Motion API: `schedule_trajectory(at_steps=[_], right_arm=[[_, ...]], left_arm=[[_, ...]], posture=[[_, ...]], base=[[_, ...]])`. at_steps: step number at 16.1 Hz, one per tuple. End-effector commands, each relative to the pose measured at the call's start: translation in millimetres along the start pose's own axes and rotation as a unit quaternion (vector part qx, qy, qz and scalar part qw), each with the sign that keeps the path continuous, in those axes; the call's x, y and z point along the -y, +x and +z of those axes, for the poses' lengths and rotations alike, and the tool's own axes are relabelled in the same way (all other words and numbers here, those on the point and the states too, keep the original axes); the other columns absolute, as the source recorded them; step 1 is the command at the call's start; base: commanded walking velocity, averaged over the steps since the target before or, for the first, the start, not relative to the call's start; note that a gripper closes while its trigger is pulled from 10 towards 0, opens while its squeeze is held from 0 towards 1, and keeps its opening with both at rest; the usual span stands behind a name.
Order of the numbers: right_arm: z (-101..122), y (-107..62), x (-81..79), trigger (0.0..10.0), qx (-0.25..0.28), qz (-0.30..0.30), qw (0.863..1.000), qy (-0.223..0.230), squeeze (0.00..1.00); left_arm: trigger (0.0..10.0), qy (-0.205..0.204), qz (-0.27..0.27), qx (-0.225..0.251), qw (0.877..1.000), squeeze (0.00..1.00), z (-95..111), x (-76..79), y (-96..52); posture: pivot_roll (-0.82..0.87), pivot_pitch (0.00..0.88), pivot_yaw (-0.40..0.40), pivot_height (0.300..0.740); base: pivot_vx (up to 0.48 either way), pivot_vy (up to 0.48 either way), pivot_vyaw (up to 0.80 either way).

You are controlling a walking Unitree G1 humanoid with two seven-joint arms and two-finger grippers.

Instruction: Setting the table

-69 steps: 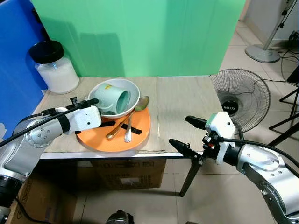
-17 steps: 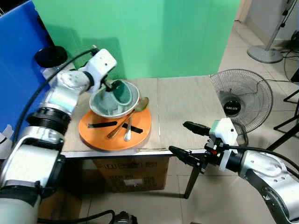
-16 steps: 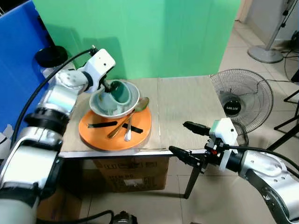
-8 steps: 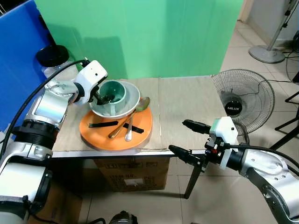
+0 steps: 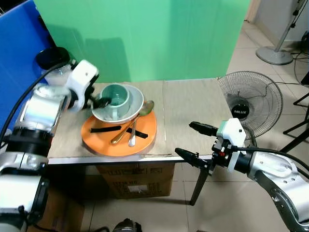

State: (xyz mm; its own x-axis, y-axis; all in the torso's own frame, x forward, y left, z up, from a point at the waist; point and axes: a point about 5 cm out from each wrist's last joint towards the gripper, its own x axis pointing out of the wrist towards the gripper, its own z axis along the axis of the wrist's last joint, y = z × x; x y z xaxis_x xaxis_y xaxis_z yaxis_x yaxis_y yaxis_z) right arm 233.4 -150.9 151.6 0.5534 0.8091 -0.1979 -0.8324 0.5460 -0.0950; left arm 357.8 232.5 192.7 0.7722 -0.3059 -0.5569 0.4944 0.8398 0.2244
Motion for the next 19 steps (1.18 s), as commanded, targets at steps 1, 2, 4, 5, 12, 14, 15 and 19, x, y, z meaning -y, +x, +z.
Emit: schedule_trajectory(at_steps=[1, 2, 4, 5, 12, 14, 15, 19], right_arm=[[2, -0.2, 1.9, 10.0, 0.002, 0.004, 1.0, -0.01, 0.0], [2, -0.2, 1.6, 10.0, 0.002, 0.006, 1.0, -0.011, 0.0], [2, -0.2, 0.8, 10.0, 0.001, 0.01, 1.0, -0.01, 0.0], [2, -0.4, 0.6, 10.0, 0.002, 0.01, 1.0, -0.01, 0.0], [2, -0.5, 0.4, 10.0, 0.003, 0.01, 1.0, -0.011, 0.0], [2, 0.0, 0.0, 10.0, 0.003, 0.011, 1.0, -0.01, 0.0], [2, 0.2, -0.2, 10.0, 0.003, 0.011, 1.0, -0.01, 0.0], [1, 0.5, -0.5, 10.0, 0.002, 0.01, 1.0, -0.01, 0.0]], left_arm=[[0.0, -0.017, 0.0, -0.005, 1.0, 0.0, -4, -1.9, -2.8], [0.0, -0.024, 0.002, -0.021, 0.999, 0.0, -13, -1.6, -1.4], [0.0, -0.037, 0.006, -0.036, 0.999, 0.0, -23, -1.6, 0.0], [0.0, -0.045, 0.004, -0.03, 0.999, 0.0, -23, -0.8, 0.3], [0.0, -0.028, 0.006, 0.029, 0.999, 0.0, -10, -1.9, -0.8], [0.0, -0.036, -0.008, 0.02, 0.999, 0.0, -14, 1.6, 0.3], [0.0, -0.043, -0.014, 0.012, 0.999, 0.0, -16, 2.7, 1.0], [0.0, -0.114, -0.031, 0.023, 0.993, 0.0, -21, 4.7, 4.8]], posture=[[-0.05, 0.021, 0.089, 0.74], [-0.05, 0.022, 0.09, 0.74], [-0.06, 0.023, 0.09, 0.74], [-0.06, 0.023, 0.091, 0.74], [-0.06, 0.023, 0.092, 0.74], [-0.06, 0.024, 0.092, 0.74], [-0.06, 0.024, 0.093, 0.74], [-0.06, 0.023, 0.095, 0.74]], base=[[0.0, 0.0, 0.0], [0.0, 0.0, 0.0], [0.0, 0.0, 0.0], [0.0, 0.0, 0.0], [0.0, 0.0, 0.0], [0.0, 0.0, 0.0], [0.0, 0.0, 0.0], [0.0, 0.0, 0.0]])
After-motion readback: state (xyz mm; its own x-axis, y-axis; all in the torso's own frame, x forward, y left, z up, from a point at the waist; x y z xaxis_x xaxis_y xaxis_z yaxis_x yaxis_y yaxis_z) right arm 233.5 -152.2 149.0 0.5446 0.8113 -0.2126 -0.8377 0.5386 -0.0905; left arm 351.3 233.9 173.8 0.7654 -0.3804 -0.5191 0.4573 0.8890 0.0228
